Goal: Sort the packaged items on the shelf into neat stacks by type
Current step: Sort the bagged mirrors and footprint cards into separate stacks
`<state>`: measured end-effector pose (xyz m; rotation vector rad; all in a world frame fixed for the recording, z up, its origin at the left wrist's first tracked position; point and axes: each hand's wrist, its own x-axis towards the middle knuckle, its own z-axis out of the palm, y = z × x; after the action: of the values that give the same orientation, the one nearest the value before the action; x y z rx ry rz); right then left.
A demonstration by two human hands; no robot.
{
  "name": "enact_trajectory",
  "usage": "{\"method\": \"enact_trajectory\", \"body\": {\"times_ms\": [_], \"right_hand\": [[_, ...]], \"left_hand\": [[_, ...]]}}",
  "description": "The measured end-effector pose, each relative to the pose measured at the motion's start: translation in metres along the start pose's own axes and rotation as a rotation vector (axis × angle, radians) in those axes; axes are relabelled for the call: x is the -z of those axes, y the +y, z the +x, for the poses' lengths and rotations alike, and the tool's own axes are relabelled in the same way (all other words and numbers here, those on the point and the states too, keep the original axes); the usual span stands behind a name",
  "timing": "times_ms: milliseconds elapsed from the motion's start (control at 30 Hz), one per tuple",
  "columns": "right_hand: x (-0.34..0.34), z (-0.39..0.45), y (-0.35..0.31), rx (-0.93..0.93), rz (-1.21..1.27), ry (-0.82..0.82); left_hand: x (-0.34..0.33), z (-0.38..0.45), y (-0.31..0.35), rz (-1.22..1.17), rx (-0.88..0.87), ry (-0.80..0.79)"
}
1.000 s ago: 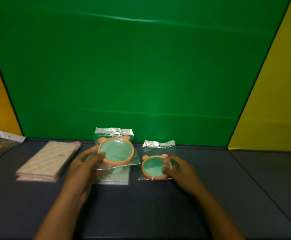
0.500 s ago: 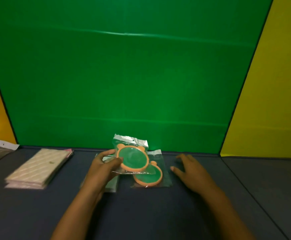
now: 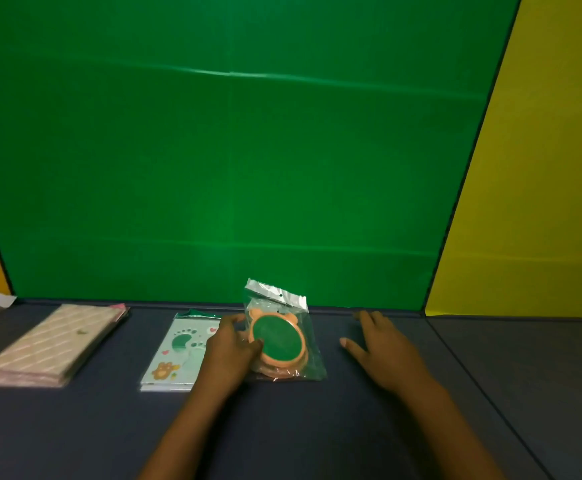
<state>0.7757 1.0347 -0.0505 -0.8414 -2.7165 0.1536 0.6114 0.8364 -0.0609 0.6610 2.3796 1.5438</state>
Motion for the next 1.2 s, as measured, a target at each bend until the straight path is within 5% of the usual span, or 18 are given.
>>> {"method": "enact_trajectory", "body": {"times_ms": [267, 567, 833, 1200], "right_hand": [[-0.003, 0.003, -0.003, 0.036, 0.037, -0.007], [-0.001, -0.006, -0.018, 0.076, 0.040, 0.026], [0.010, -0.017, -0.071, 0.142, 0.009, 0.115], [0.008, -0.042, -0.222, 0.262, 0.029, 0.091]], "left_hand": [[-0.008, -0.003, -0.005, 0.528, -0.071, 0.040], [0.015, -0.004, 0.000, 0.464, -0.248, 0.063], [0.085, -0.018, 0.000, 0.803, -0.521, 0.120], [0.226, -0.065, -0.049, 0.950, -0.401, 0.200]]}}
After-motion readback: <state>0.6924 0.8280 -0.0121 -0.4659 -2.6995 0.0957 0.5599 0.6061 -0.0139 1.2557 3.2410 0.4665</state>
